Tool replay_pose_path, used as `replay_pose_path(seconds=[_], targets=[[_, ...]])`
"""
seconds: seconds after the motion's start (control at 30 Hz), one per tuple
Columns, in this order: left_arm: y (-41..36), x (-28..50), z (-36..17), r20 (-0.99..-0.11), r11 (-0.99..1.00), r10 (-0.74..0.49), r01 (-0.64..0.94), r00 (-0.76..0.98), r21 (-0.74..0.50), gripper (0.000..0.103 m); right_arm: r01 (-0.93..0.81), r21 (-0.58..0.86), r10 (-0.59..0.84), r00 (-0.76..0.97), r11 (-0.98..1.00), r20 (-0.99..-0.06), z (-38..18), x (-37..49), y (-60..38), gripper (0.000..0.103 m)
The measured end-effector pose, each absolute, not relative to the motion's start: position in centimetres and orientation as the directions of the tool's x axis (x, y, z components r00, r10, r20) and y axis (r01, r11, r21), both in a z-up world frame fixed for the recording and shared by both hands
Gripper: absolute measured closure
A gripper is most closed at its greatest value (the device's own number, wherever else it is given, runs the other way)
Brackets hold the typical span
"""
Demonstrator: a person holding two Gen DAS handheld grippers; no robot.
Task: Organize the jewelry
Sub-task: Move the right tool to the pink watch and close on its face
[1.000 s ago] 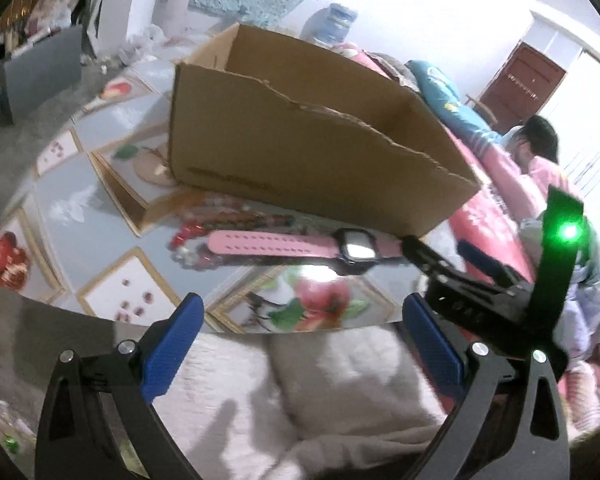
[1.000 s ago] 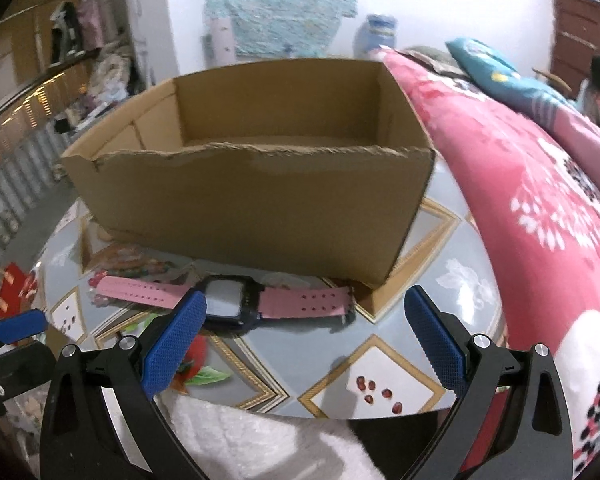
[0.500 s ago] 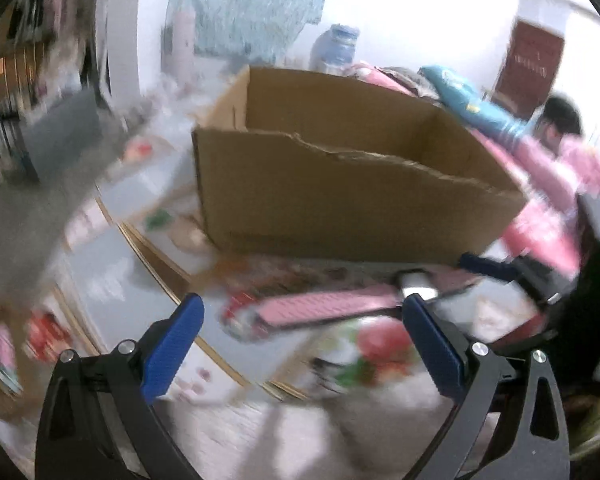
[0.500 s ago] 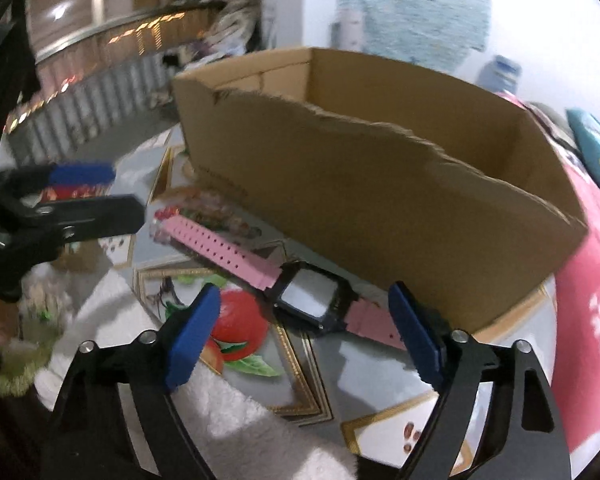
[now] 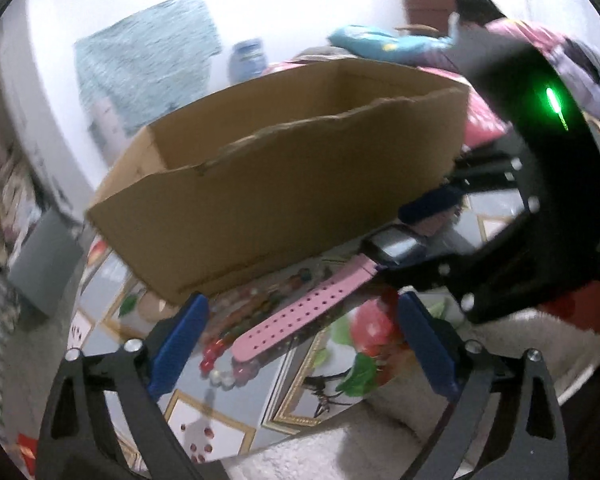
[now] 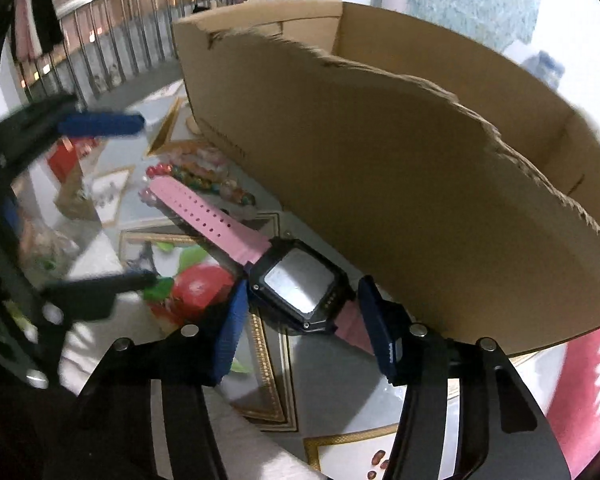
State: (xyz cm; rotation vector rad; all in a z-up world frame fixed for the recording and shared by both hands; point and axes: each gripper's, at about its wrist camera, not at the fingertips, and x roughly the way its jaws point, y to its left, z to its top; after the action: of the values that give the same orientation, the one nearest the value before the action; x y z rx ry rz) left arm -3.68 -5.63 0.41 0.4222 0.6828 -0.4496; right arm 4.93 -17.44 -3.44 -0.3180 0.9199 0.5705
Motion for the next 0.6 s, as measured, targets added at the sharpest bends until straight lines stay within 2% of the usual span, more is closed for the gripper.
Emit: replay_pose_path(seconds=[0.1, 0.2, 0.27, 0.4, 0.53, 0.6], targets=[[-6.4, -3.6, -0.1, -0.683, 0.786, -0.26, 0.56, 0.683, 0.261, 0.02, -0.587, 0.08, 0.396, 0.434, 0.806, -0.809, -3.1, 5.5, -18.5, 0.057], [-7.1, -3.3, -0.7, -0.689, 0.755, -0.257, 0.586, 0.677, 0.294, 0.031, -0.586, 0.132, 0.431, 0.408, 0.8, -0.805, -3.1, 5.7, -19.1, 0.057], [-7.6, -3.0, -0.9, -0.699, 0.747, -0.252, 0.594, 0.669, 0.299, 0.042, -0.588, 0.145, 0.443, 0.402, 0.796, -0.802, -3.1, 5.7, -19.2, 0.057], [-8.1, -2.0, -1.4, -0.723, 0.748, -0.237, 0.597, 0.649, 0.29, 0.057, -0.586, 0.174, 0.463, 0.387, 0.791, -0.797, -3.4, 6.6, -19.6, 0.057], [-8.5, -1.1, -1.3, -0.736, 0.757, -0.234, 0.594, 0.635, 0.272, 0.08, -0.581, 0.203, 0.483, 0.381, 0.788, -0.788, -3.4, 6.7, -20.2, 0.057], [-8.4, -0.5, -1.1, -0.743, 0.762, -0.249, 0.599, 0.621, 0.246, 0.087, -0.575, 0.203, 0.482, 0.388, 0.793, -0.785, -3.4, 6.8, -20.0, 0.057]])
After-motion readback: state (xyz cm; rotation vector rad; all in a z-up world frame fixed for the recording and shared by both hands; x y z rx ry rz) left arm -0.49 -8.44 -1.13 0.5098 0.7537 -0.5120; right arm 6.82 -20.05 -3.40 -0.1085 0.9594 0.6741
